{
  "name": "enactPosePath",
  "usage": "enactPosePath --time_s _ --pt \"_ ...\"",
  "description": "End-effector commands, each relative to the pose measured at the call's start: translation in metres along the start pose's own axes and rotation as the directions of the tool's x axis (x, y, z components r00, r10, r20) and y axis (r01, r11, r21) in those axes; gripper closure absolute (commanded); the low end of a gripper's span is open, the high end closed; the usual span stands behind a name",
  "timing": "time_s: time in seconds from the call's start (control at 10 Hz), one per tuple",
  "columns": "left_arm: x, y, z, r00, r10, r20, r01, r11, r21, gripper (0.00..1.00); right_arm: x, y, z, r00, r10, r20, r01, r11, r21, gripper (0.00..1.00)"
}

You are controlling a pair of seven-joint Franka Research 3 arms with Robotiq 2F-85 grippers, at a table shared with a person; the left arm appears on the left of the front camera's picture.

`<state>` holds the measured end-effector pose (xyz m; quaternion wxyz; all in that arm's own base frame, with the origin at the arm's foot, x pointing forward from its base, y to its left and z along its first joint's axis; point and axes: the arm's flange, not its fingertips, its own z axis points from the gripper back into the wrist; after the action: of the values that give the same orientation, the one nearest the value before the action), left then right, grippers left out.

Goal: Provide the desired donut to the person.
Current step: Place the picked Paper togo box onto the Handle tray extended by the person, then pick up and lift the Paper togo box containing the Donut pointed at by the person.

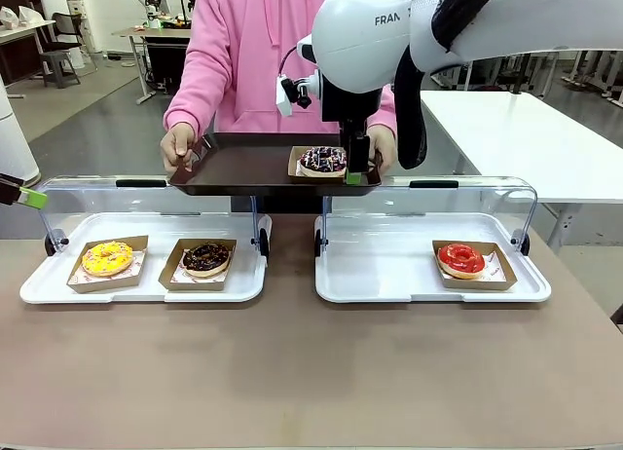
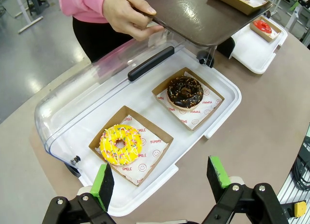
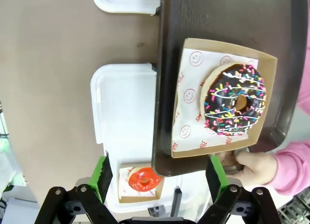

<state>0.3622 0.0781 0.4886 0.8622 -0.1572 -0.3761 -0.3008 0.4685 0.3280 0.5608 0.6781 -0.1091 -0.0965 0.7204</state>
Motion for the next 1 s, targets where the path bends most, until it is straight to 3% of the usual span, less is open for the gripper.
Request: enactPosePath --time_s 0.0,0.1,0.9 --pt "-0.001 0.001 -0.001 1.000 0.003 0.012 -0.003 1.000 -0.011 0.00 0.010 -0.012 0.010 0.999 -0.030 -0.023 0.033 0.988 0.149 0.00" --pt "-0.001 0.001 -0.001 1.000 0.003 0.012 -0.003 1.000 -0.011 0.00 0.000 0.000 0.000 1.000 0.000 0.000 0.000 1.000 0.000 0.00" --pt "-0.001 0.001 -0.001 1.000 0.003 0.012 -0.003 1.000 -0.011 0.00 0.000 0.000 0.000 1.000 0.000 0.000 0.000 1.000 0.000 0.00"
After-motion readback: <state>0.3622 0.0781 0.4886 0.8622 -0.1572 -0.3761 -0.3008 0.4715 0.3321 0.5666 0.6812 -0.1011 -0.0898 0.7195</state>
